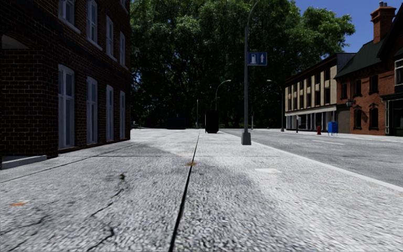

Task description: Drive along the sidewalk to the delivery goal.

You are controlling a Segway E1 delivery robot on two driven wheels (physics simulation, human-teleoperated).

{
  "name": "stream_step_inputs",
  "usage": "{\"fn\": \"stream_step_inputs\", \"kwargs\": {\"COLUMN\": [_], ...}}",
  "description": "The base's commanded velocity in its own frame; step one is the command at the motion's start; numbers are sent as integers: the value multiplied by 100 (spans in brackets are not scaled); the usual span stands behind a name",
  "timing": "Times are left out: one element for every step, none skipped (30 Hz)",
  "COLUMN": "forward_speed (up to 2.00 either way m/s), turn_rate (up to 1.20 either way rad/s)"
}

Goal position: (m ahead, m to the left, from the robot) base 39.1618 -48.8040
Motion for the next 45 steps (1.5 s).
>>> {"fn": "stream_step_inputs", "kwargs": {"forward_speed": [200, 200, 200, 200, 200, 200, 200, 200, 200, 200, 200, 200, 200, 200, 200, 200, 200, 200, 200, 200, 200, 200, 200, 200, 200, 200, 200, 200, 200, 200, 200, 200, 200, 200, 200, 200, 200, 200, 200, 200, 200, 200, 200, 200, 200], "turn_rate": [0, 0, 0, 0, 0, 0, 0, 0, 0, 0, 0, 0, 0, 0, 0, 0, 0, 0, 0, 0, 0, 0, 0, 0, 0, 0, 0, 0, 0, 0, 0, 0, 0, 0, 0, 0, 0, 0, 0, 0, 0, 0, 0, 0, 0]}}
